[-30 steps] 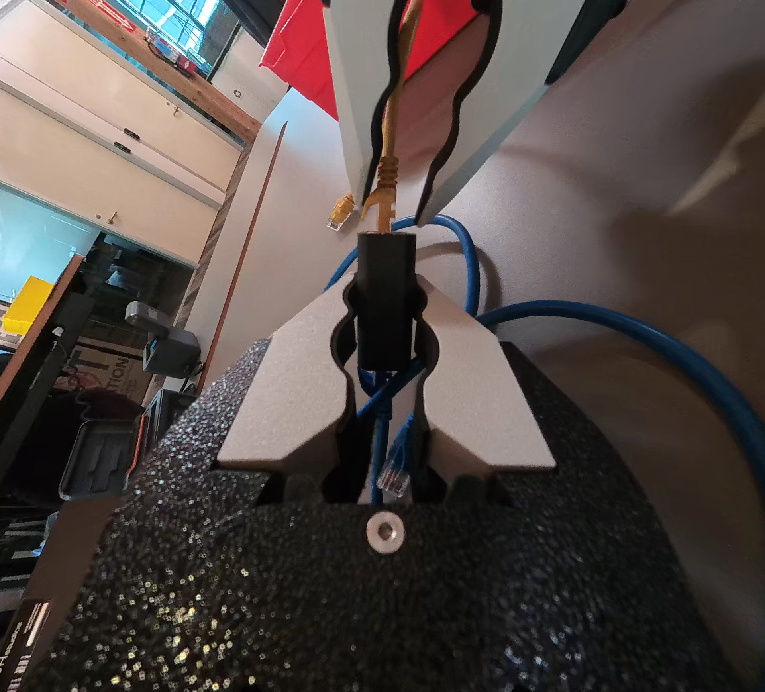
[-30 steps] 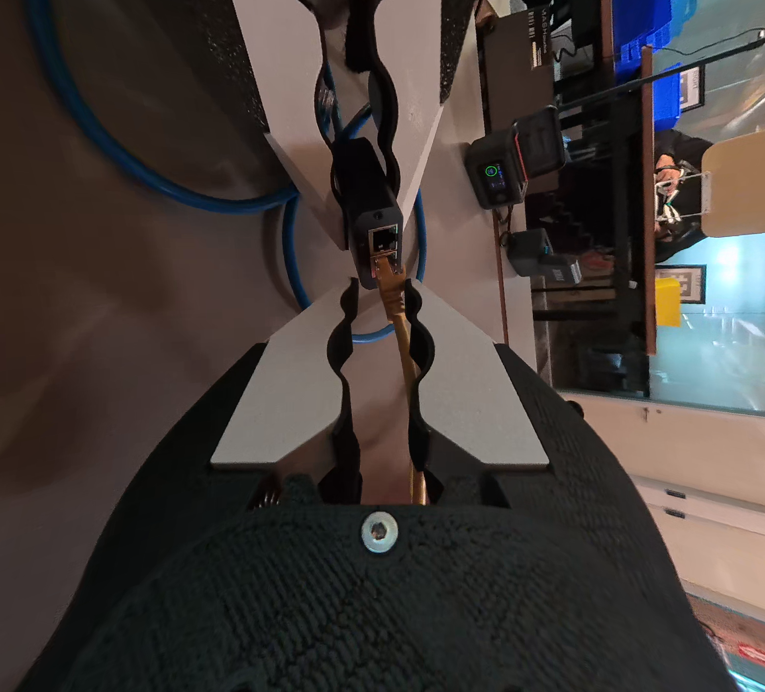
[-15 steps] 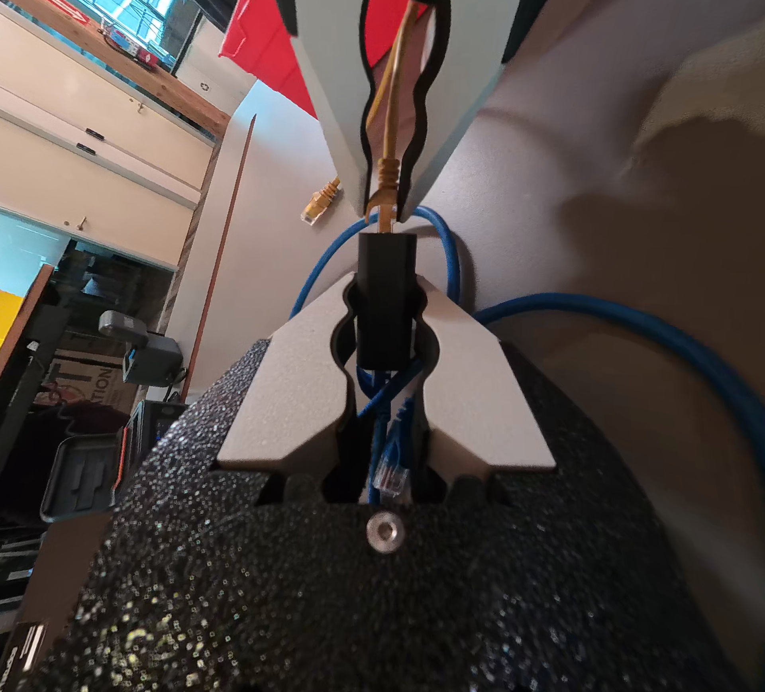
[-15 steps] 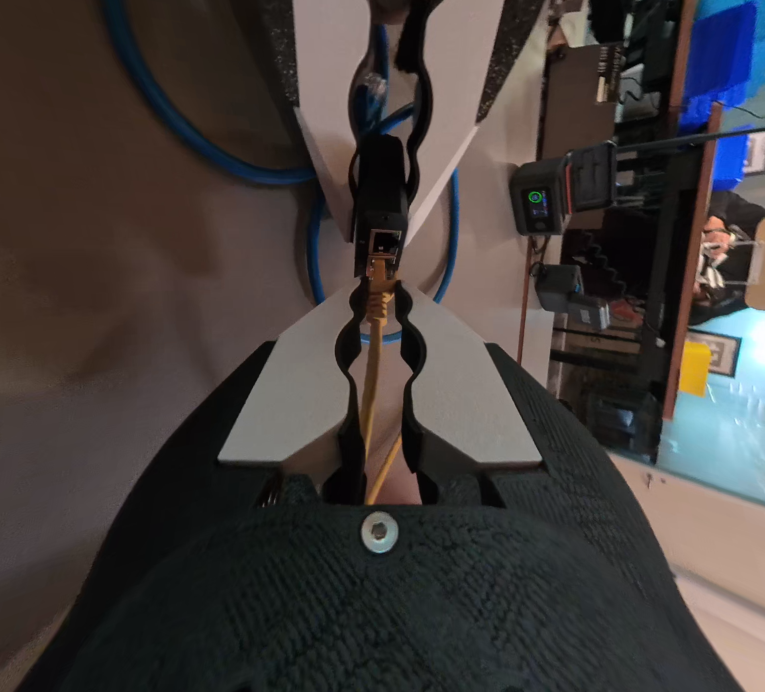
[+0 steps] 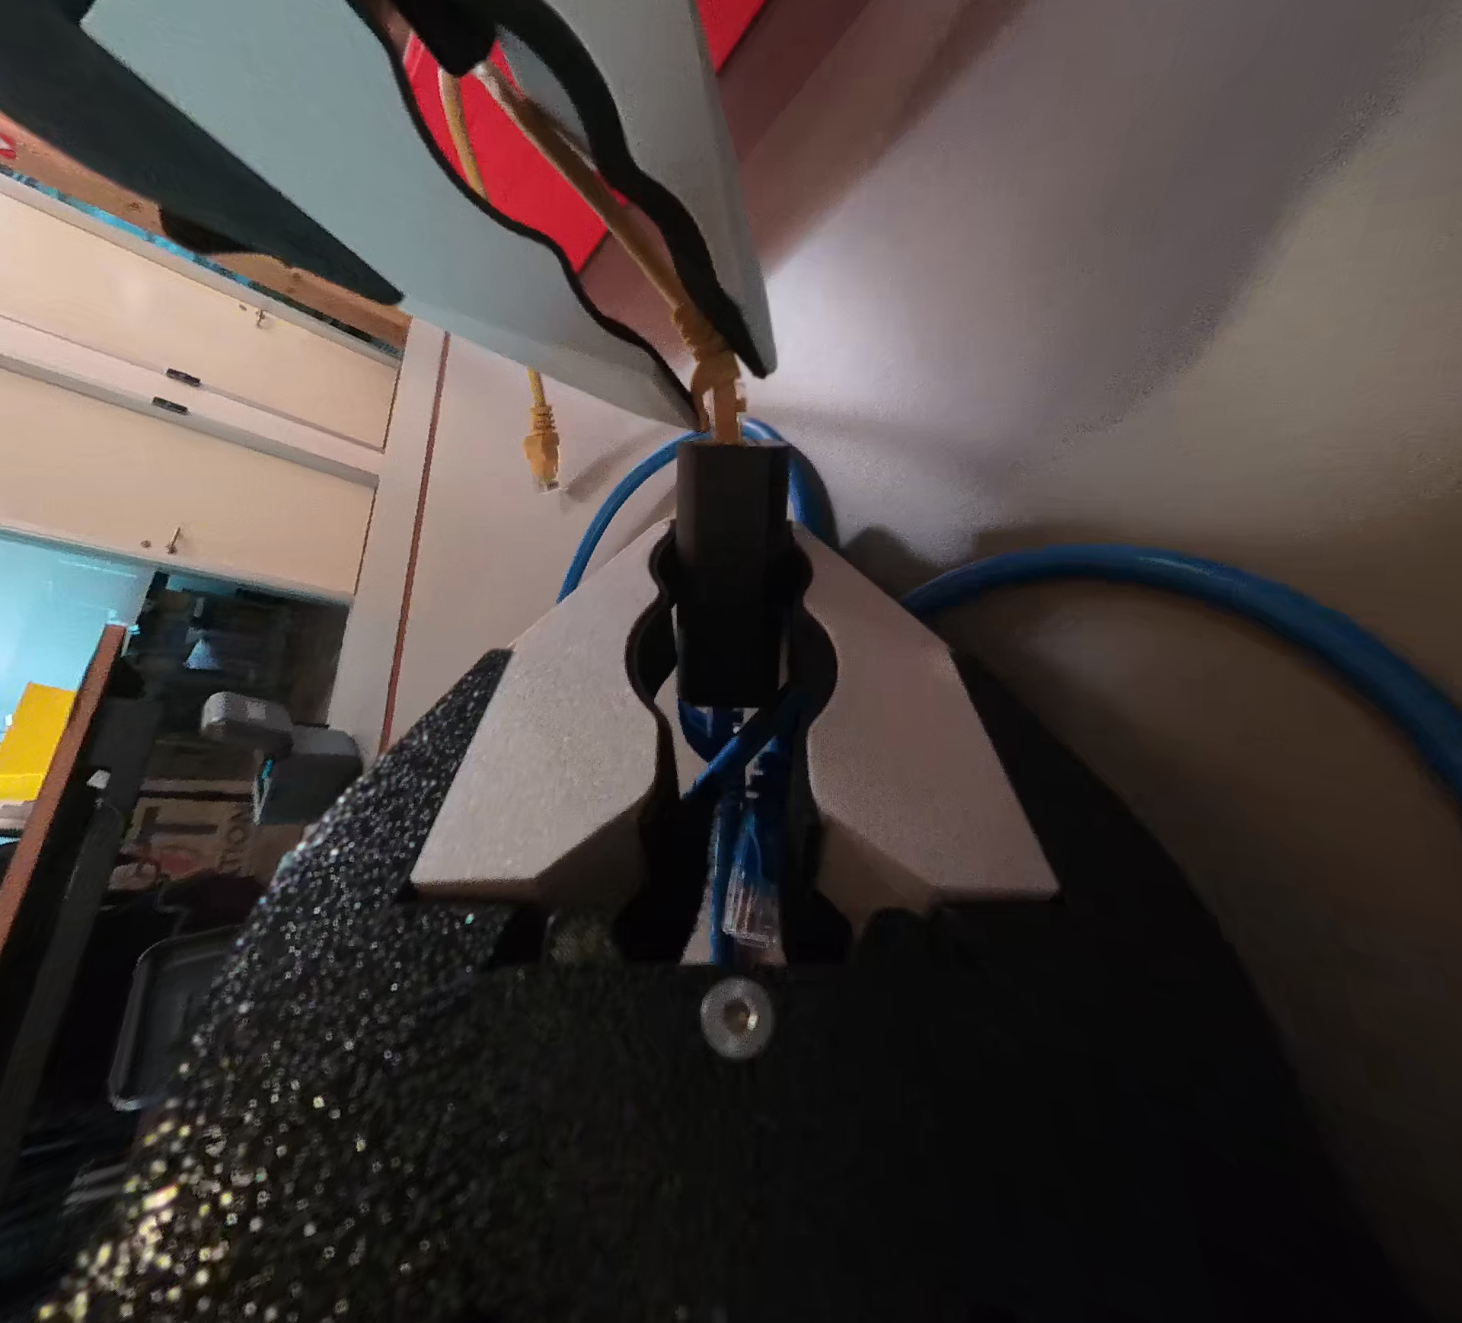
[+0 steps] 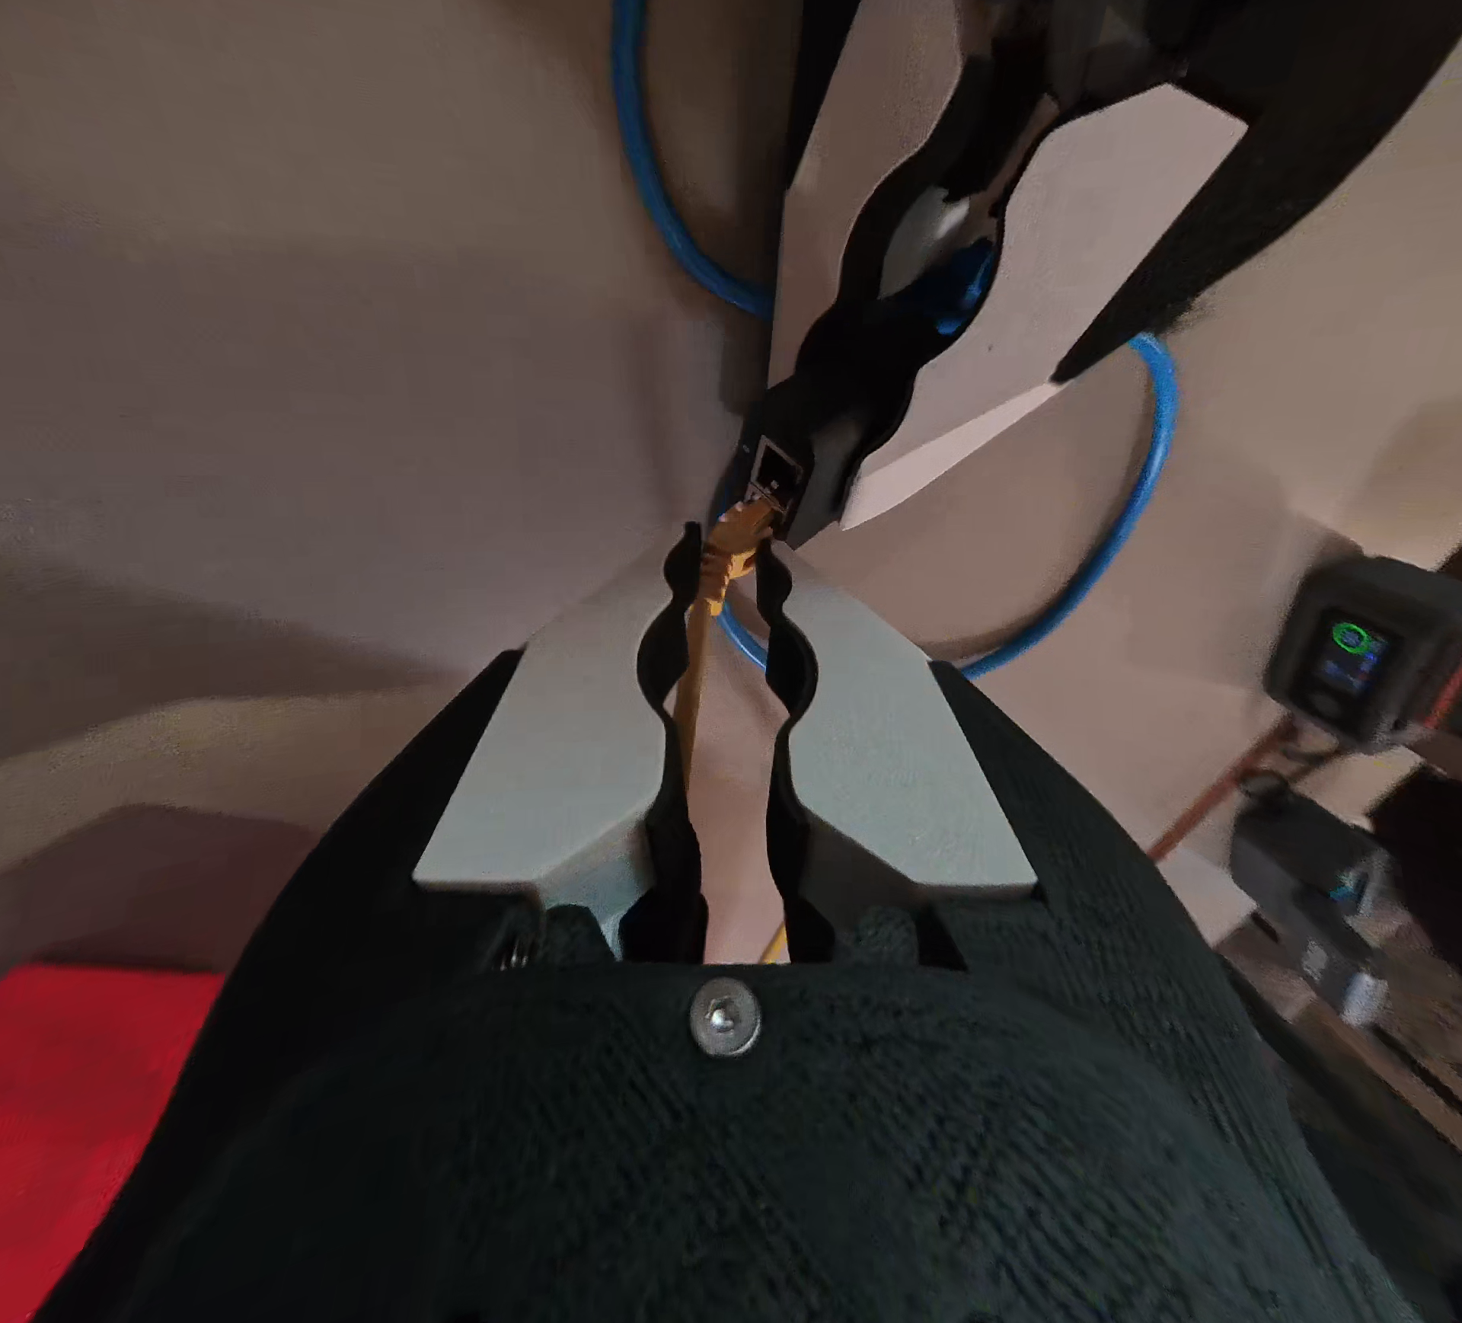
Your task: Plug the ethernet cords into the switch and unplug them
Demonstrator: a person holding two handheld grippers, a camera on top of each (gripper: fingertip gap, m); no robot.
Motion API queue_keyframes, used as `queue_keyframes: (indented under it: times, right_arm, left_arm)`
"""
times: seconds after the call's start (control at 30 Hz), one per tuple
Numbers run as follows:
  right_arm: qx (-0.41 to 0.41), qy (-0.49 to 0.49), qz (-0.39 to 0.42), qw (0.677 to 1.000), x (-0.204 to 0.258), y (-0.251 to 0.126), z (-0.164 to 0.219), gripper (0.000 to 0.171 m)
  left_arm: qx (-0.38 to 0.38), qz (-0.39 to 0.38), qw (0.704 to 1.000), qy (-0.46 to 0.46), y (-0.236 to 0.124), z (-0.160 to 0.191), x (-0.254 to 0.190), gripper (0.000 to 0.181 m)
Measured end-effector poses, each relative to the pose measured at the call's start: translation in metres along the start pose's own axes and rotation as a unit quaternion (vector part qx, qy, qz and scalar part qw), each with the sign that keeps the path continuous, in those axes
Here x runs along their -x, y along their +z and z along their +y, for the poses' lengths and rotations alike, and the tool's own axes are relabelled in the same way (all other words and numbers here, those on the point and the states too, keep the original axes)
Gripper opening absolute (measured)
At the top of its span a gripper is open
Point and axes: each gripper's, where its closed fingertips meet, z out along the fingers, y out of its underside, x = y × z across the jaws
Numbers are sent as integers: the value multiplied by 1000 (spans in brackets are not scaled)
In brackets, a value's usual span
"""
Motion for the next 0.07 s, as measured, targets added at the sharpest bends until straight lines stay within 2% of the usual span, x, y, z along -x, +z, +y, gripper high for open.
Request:
queue_keyframes:
  times: [0.07]
  right_arm:
    - [-3,-1,-26,1000,4,-4,-1,13]
  left_arm:
    - [-15,8,1000,-13,0,-5,-3,22]
